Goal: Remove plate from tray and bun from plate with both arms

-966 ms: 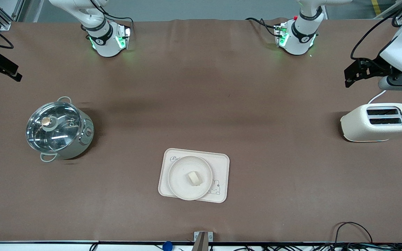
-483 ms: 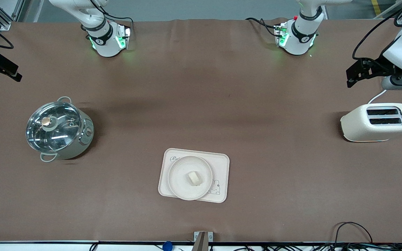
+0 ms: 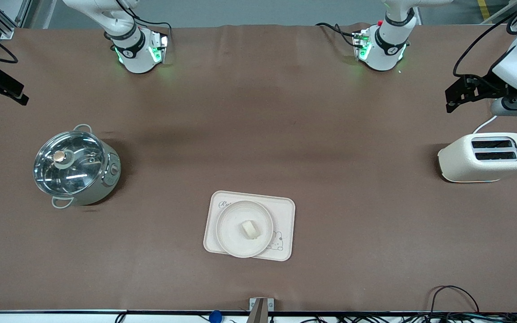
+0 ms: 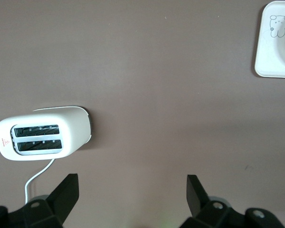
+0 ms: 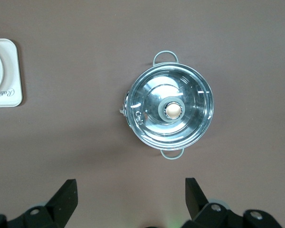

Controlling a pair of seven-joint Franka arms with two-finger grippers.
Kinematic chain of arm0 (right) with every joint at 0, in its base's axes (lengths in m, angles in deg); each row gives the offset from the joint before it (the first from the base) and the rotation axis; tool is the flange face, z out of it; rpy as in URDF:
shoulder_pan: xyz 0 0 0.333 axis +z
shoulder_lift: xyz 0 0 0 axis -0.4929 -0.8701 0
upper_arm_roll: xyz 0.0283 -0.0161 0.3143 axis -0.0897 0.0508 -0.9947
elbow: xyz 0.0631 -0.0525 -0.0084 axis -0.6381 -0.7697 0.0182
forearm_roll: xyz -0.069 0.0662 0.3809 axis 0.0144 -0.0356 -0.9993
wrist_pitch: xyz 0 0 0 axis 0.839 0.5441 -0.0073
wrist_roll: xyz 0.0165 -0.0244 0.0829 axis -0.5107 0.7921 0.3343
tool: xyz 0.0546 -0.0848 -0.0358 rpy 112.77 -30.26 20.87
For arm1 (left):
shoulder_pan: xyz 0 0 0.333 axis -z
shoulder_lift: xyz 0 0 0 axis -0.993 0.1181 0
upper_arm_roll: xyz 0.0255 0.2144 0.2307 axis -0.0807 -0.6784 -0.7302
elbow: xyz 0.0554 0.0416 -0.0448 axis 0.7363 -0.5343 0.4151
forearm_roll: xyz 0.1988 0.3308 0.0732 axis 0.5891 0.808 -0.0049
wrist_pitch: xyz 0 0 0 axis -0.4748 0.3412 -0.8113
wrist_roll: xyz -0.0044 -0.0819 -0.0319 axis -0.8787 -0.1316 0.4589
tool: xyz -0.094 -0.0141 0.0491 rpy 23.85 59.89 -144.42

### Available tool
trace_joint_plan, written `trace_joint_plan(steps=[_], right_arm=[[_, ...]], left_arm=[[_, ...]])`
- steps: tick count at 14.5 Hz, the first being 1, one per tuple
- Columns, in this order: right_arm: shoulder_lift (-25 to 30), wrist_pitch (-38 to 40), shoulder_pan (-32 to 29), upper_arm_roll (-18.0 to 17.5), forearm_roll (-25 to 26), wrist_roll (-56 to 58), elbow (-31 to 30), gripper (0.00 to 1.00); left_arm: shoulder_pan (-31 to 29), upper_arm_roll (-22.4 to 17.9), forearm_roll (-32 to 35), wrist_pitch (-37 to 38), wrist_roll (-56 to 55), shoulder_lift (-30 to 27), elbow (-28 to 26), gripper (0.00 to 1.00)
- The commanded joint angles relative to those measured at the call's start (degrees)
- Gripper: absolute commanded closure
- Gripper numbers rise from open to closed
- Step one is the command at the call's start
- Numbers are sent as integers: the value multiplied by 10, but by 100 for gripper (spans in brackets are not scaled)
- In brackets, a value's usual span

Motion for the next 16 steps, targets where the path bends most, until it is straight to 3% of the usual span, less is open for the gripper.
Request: trace_joint_plan(steps=[1, 7, 12, 16], right_arm=[[-19, -21, 8, -2, -46, -3, -4, 0], [-154, -168, 108, -2, -88, -59, -11, 0], [-281, -363, 203, -3, -114, -179, -6, 0], [-391, -493, 222, -3, -127, -236, 19, 0]], left_arm=[[0, 1, -8, 5, 13, 9, 5, 0], [0, 1, -7, 3, 11, 21, 13, 0], [-4, 0, -7, 3, 5, 29, 13, 0], [-5, -2, -6, 2, 7, 31, 14, 0]])
